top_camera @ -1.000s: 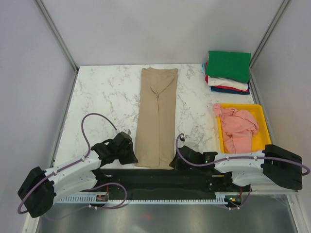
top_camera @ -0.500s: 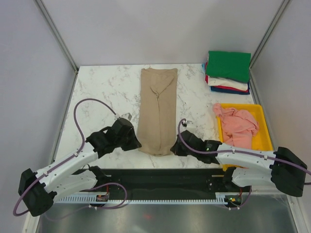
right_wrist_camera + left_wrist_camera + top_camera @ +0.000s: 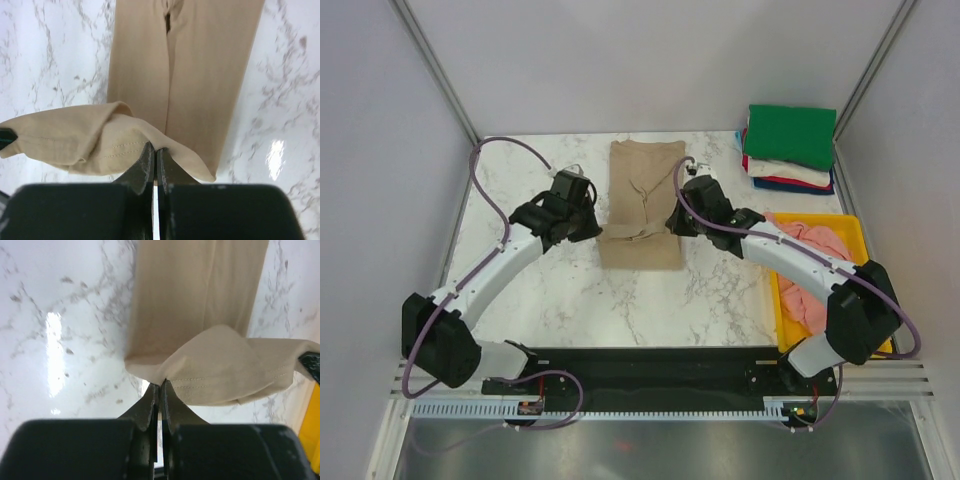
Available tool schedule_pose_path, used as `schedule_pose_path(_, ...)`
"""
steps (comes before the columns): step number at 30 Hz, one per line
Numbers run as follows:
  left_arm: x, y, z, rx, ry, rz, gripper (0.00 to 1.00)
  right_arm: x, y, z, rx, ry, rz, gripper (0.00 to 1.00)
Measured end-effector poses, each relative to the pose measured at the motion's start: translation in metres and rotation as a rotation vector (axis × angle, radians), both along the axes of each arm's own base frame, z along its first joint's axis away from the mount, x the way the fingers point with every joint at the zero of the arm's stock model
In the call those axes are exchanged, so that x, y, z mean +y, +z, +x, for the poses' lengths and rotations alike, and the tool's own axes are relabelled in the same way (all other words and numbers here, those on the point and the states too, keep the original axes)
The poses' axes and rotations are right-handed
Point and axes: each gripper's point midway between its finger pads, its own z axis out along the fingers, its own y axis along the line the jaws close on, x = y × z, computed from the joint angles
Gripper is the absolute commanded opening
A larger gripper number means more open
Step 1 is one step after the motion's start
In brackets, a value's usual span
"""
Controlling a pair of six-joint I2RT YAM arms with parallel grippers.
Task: Fold and stack the t-shirts
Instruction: Fold the tshirt
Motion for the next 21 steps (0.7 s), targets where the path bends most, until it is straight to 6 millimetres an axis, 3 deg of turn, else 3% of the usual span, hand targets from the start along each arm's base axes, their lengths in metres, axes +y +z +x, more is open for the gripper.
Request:
schedule_pose_path(4,0.016,-0.001,0.036,-0.022,0.019,0.005,0.02,-0.006,0.009,0.041,-0.023,-0.008,-0.018,0.00)
schedule_pose_path(8,0.019,-0.011,0.067,0.006,0.013,-0.026,0.02,-0.008,0.002,0.063,-0.012,0.000,-0.039,0.00)
schedule_pose_path(16,0.011,-0.038,0.107,0.087,-0.031,-0.097,0.02,-0.016,-0.033,0.075,0.072,0.012,-0.081,0.00)
schedule_pose_path(21,-0.002,-0.036,0.131,0.075,-0.076,-0.116,0.02,-0.019,-0.034,0.086,0.075,-0.001,-0.080,0.00)
